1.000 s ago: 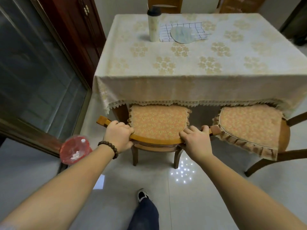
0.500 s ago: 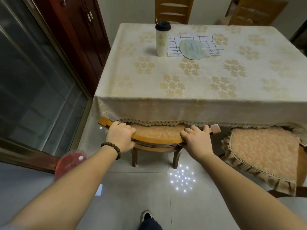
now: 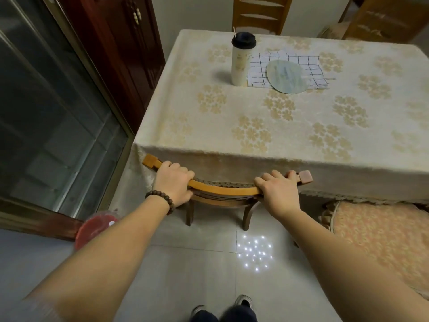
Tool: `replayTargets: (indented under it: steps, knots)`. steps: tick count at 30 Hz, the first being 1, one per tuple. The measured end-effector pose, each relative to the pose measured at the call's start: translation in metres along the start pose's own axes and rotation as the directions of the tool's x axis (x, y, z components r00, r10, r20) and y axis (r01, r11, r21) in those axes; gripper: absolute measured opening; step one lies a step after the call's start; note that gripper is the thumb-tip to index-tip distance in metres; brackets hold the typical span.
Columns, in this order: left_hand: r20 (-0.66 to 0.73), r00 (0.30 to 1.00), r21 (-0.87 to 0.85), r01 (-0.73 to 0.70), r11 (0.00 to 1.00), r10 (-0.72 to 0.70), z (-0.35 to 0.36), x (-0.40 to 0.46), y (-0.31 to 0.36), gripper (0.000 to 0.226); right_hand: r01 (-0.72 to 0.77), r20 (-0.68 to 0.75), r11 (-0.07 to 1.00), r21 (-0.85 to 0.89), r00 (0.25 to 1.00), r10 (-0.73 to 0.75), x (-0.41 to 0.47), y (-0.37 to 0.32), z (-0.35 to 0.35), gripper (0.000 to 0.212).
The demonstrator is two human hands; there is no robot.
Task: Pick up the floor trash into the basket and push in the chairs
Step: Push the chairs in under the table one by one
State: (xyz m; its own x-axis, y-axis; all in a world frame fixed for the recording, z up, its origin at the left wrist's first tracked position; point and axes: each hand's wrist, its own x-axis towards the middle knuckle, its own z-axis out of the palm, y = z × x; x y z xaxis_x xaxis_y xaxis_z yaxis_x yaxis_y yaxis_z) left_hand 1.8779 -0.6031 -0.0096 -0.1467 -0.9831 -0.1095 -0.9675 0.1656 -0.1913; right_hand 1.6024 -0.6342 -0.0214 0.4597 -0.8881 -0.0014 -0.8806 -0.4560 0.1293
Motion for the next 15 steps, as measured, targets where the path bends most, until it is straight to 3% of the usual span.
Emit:
replayTargets:
  steps: [15]
  knots:
    - [0.051,0.995,-0.020,0.089,0.996,-0.087,-0.004,0.049,-0.028,0.032,-0.018,0.021,1.000,0.003,1.000,0.017,0.060,-0.003,0.000,0.017]
